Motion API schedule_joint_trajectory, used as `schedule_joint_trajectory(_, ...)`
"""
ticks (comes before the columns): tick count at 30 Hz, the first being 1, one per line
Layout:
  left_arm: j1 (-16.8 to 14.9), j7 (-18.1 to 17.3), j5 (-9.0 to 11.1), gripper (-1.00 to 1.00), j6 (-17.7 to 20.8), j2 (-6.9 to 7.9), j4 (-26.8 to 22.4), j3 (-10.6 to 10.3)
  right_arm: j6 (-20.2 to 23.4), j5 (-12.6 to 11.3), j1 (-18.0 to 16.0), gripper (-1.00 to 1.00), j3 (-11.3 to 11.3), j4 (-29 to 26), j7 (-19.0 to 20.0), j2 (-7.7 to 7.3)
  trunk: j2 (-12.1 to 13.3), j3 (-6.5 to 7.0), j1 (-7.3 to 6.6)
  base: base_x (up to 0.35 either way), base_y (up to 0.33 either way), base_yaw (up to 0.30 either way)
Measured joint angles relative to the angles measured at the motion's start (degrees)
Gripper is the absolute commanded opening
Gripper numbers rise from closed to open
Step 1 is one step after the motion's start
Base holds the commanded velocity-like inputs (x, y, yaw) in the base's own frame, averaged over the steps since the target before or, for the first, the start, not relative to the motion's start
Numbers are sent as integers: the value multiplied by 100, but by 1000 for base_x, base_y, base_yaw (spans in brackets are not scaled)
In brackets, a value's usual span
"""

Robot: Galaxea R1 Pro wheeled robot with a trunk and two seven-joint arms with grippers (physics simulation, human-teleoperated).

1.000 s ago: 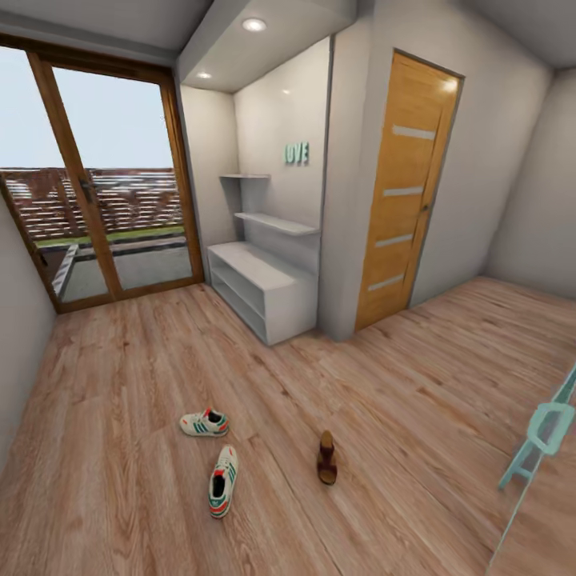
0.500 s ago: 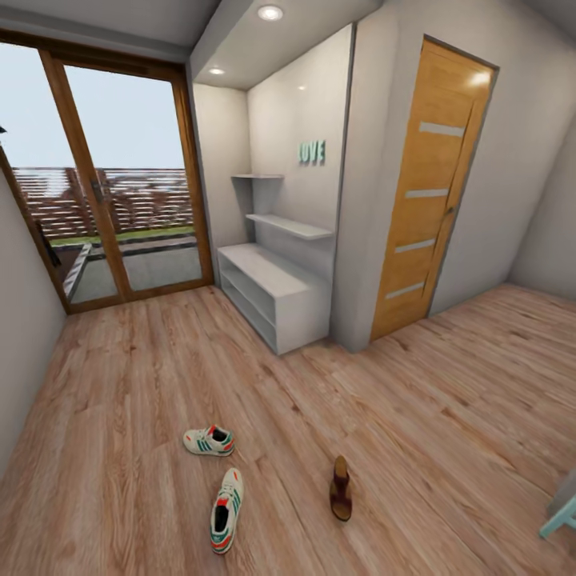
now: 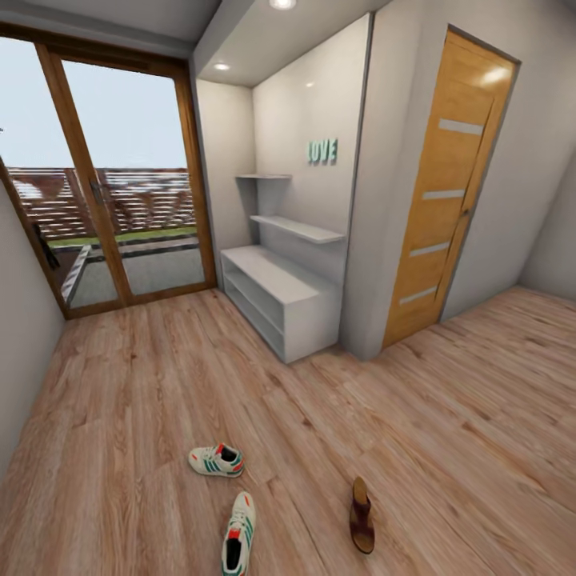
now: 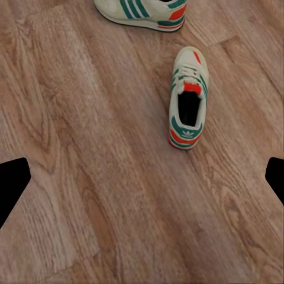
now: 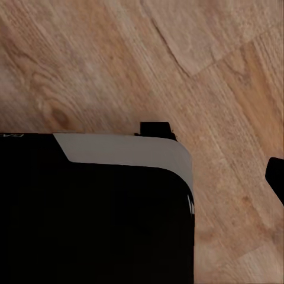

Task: Pick up the two gym shoes and the two sandals from the corridor floor and place them onto the hallstand (shoe rack) in the corridor, making sure they are on the rack and not on the floor. Arrange them so the two gym shoes are next to each other and the two sandals are next to each other.

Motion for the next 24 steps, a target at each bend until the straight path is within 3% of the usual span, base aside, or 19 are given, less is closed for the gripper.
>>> schedule_joint_trajectory(5, 0, 0, -3, 100, 1, 0, 1, -3, 0, -26, 0, 100, -15, 0, 0, 0, 0, 0, 0, 182, 204, 0)
schedule_joint_trajectory(12, -9, 0, -23, 100, 10, 12, -44, 0, 16, -39, 0, 100, -24, -95, -3, -9, 0, 0, 2, 60, 30, 0)
schedule_joint_trajectory(17, -223, 1, -31, 100, 42, 11, -208, -3, 97, -44, -30, 100, -28, -684, -7, -15, 0, 1, 2, 5, 2, 0)
schedule_joint_trajectory(19, -431, 2, -33, 100, 77, 6, -241, -3, 269, -44, -45, 100, -31, -1066, -7, -16, 0, 1, 2, 1, 0, 0)
schedule_joint_trajectory(21, -813, -6, -34, 100, 342, 2, -261, -9, 1076, -45, -58, 100, -32, -1900, -4, -16, 1, 2, 2, 0, 0, 0)
schedule_joint_trajectory(24, -1082, -17, -35, 100, 686, 3, -270, -12, 1916, -46, -60, 100, -33, -2548, 3, -14, 1, 2, 2, 0, 0, 0)
